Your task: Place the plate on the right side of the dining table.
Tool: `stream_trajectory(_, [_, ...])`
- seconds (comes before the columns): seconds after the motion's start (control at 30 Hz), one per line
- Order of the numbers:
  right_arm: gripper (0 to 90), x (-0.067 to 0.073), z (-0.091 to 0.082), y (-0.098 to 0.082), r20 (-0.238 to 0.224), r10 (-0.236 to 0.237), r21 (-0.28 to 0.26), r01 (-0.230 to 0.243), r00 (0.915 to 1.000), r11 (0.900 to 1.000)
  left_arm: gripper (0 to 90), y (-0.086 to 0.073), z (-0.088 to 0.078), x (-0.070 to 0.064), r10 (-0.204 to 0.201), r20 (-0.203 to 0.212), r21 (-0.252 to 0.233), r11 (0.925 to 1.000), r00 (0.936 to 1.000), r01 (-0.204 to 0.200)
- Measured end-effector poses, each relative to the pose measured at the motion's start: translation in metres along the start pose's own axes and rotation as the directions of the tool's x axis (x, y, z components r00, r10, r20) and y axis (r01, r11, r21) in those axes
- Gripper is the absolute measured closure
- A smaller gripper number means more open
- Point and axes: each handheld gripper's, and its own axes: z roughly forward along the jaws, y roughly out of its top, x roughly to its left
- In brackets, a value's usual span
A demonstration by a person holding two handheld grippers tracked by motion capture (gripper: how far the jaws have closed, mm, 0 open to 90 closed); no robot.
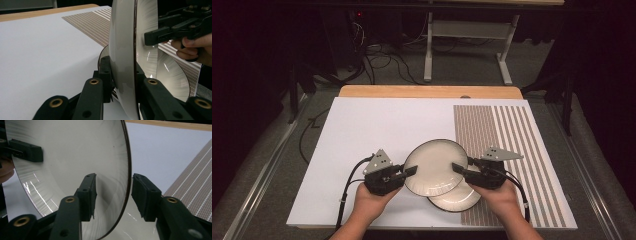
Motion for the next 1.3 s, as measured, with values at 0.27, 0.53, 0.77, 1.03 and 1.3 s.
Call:
stream_trajectory(0.27, [72.2,-0.002,0.004,-0.003,-0.046,0.032,0.009,-0.032,0.9984,0.999,77.6,-0.001,0.000,0.001,-0.006,0.002,-0.003,1.0000,1.0000,0.006])
stream_trajectory(0.53, [77.9,-0.005,0.000,-0.003,-0.076,0.062,-0.004,-0.062,0.9952,0.998,78.3,-0.001,-0.001,0.002,-0.049,0.009,-0.001,0.9988,0.9988,0.049])
stream_trajectory(0.77, [81.2,-0.005,-0.005,-0.003,-0.094,0.064,-0.019,-0.067,0.9935,0.998,79.4,-0.001,-0.002,0.003,-0.103,0.019,0.000,0.9947,0.9945,0.103])
stream_trajectory(1.03, [82.5,-0.002,-0.014,-0.001,-0.079,0.040,-0.035,-0.043,0.9960,0.998,78.8,0.005,-0.001,-0.001,-0.090,0.011,0.002,0.9959,0.9958,0.090])
stream_trajectory(1.3, [82.7,-0.007,-0.035,0.007,-0.031,0.018,-0.077,-0.021,0.9994,0.997,78.2,0.024,0.011,-0.010,-0.057,0.014,0.011,0.9983,0.9983,0.057])
